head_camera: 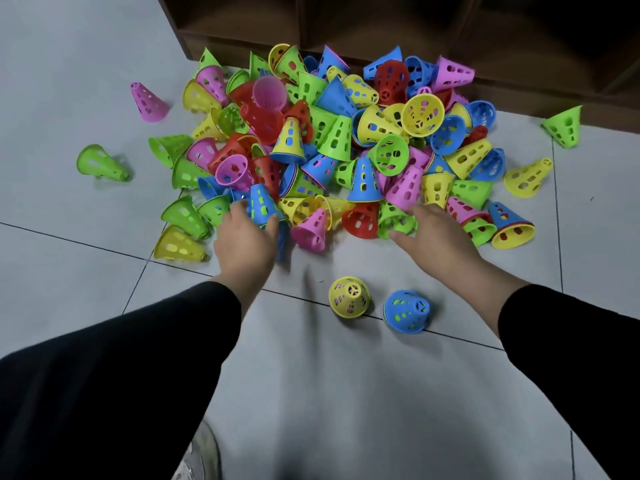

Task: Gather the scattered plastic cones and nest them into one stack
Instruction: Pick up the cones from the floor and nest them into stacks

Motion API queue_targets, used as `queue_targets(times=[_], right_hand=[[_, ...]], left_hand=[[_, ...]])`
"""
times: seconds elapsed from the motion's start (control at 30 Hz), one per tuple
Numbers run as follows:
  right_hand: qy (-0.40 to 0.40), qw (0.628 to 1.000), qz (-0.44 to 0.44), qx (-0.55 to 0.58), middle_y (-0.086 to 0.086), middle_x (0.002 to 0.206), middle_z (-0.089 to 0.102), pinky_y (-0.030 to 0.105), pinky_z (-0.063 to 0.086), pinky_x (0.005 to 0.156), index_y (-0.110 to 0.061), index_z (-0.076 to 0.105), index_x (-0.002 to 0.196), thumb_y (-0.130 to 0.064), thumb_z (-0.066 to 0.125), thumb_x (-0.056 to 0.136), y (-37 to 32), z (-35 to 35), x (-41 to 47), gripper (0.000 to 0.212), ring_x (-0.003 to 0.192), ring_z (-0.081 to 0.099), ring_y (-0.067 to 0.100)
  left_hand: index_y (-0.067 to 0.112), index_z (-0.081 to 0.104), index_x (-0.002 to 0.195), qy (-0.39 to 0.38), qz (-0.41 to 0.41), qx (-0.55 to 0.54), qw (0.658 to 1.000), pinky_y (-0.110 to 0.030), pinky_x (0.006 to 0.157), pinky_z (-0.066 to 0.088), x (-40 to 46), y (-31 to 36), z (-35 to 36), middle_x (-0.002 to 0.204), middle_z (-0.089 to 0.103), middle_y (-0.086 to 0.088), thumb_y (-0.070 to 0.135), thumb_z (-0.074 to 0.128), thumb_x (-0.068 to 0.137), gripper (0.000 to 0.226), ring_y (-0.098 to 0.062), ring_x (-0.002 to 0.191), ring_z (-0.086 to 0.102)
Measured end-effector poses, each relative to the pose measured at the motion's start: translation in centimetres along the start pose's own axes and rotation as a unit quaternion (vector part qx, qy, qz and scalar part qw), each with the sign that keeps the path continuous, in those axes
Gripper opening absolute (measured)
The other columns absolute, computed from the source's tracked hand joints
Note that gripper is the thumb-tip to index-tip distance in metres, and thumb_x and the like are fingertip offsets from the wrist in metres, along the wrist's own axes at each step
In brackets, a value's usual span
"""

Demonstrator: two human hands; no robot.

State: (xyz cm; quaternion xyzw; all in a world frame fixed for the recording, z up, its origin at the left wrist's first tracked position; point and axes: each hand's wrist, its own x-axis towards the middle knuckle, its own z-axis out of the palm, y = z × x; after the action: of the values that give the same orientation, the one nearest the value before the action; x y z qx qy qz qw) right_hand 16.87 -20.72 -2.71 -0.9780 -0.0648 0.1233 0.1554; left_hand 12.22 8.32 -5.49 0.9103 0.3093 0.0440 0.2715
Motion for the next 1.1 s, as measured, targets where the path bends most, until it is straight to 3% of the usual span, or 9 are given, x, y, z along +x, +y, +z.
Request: queue_targets(times=[0.1, 0.23, 0.4, 0.57, 0.7, 0.8, 0.93, 1.1], right_hand=[[-0.025, 0.999, 0.034, -0.026, 0.022, 0.137, 0.053, 0.041, 0.047, 0.089, -0.003, 0.053, 0.130, -0.051, 0.060, 0.091, -0.7, 0.8, 2.9, 0.062, 0.123, 0.053, 0.036], [-0.030, 0.996, 0.070, -0.045, 0.019, 0.107, 0.063, 0.034, 0.038, 0.067, -0.003, 0.054, 0.113, -0.054, 0.058, 0.092, -1.8, 1.6, 5.2, 0.056, 0.098, 0.059, 0.037], [-0.035, 0.996, 0.069, -0.054, 0.022, 0.105, 0.065, 0.033, 0.037, 0.067, 0.001, 0.050, 0.120, -0.050, 0.054, 0.096, -2.4, 3.3, 6.2, 0.057, 0.099, 0.062, 0.038], [-0.064, 0.994, 0.091, -0.008, 0.020, 0.106, 0.065, 0.031, 0.038, 0.068, 0.001, 0.044, 0.127, -0.045, 0.063, 0.092, -1.8, 3.6, 6.5, 0.061, 0.101, 0.061, 0.036], [-0.069, 0.989, 0.125, 0.031, 0.012, 0.097, 0.060, 0.031, 0.037, 0.065, -0.005, 0.049, 0.119, -0.047, 0.069, 0.085, -1.6, 2.4, 6.3, 0.057, 0.083, 0.053, 0.028], [-0.035, 0.993, 0.107, 0.040, 0.014, 0.109, 0.062, 0.034, 0.042, 0.068, -0.008, 0.048, 0.124, -0.052, 0.063, 0.084, -1.3, 1.3, 5.6, 0.061, 0.089, 0.057, 0.030], [0.018, 0.984, 0.063, 0.168, 0.007, 0.131, 0.057, 0.038, 0.048, 0.092, -0.016, 0.047, 0.138, -0.047, 0.062, 0.086, -1.0, -0.4, 3.8, 0.063, 0.117, 0.056, 0.026], [0.046, 0.964, 0.025, 0.261, 0.003, 0.110, 0.062, 0.041, 0.050, 0.087, -0.023, 0.055, 0.125, -0.048, 0.057, 0.075, -0.6, -2.0, -1.7, 0.056, 0.099, 0.059, 0.023]], left_hand=[[0.007, 0.043, 0.136, -0.045, -0.040, 0.025, 0.998, -0.047, 0.096, 0.046, 2.8, 0.2, 0.6, 0.128, 0.057, -0.018, 0.052, 0.062, 0.088, 0.069, -0.039, 0.119, 0.054], [0.007, 0.043, 0.136, -0.125, -0.080, 0.041, 0.988, -0.046, 0.091, 0.050, 4.7, 0.5, 2.3, 0.121, 0.062, -0.018, 0.053, 0.063, 0.086, 0.071, -0.039, 0.112, 0.059], [0.008, 0.042, 0.128, -0.161, -0.100, 0.037, 0.981, -0.046, 0.088, 0.051, 5.2, 0.7, 3.4, 0.115, 0.063, -0.014, 0.051, 0.067, 0.084, 0.067, -0.037, 0.106, 0.060], [0.011, 0.044, 0.123, -0.154, -0.092, 0.048, 0.983, -0.045, 0.085, 0.052, 4.9, 0.9, 3.6, 0.108, 0.064, -0.011, 0.051, 0.068, 0.082, 0.063, -0.035, 0.100, 0.062], [0.015, 0.046, 0.110, -0.119, -0.079, 0.001, 0.990, -0.046, 0.075, 0.057, 4.3, 0.8, 2.9, 0.092, 0.066, -0.009, 0.053, 0.067, 0.073, 0.056, -0.035, 0.080, 0.067], [0.015, 0.048, 0.115, -0.085, -0.041, -0.045, 0.995, -0.044, 0.075, 0.055, 3.2, 1.1, 1.6, 0.094, 0.065, -0.007, 0.048, 0.071, 0.075, 0.056, -0.034, 0.081, 0.065], [0.017, 0.049, 0.123, -0.048, 0.033, -0.162, 0.985, -0.032, 0.077, 0.052, 0.6, 2.7, -0.8, 0.100, 0.066, 0.003, 0.041, 0.076, 0.080, 0.056, -0.017, 0.087, 0.065], [0.025, 0.048, 0.121, -0.135, 0.154, -0.245, 0.948, -0.006, 0.074, 0.044, -5.7, 4.8, -3.1, 0.103, 0.061, 0.021, 0.026, 0.079, 0.081, 0.051, 0.012, 0.088, 0.059]])
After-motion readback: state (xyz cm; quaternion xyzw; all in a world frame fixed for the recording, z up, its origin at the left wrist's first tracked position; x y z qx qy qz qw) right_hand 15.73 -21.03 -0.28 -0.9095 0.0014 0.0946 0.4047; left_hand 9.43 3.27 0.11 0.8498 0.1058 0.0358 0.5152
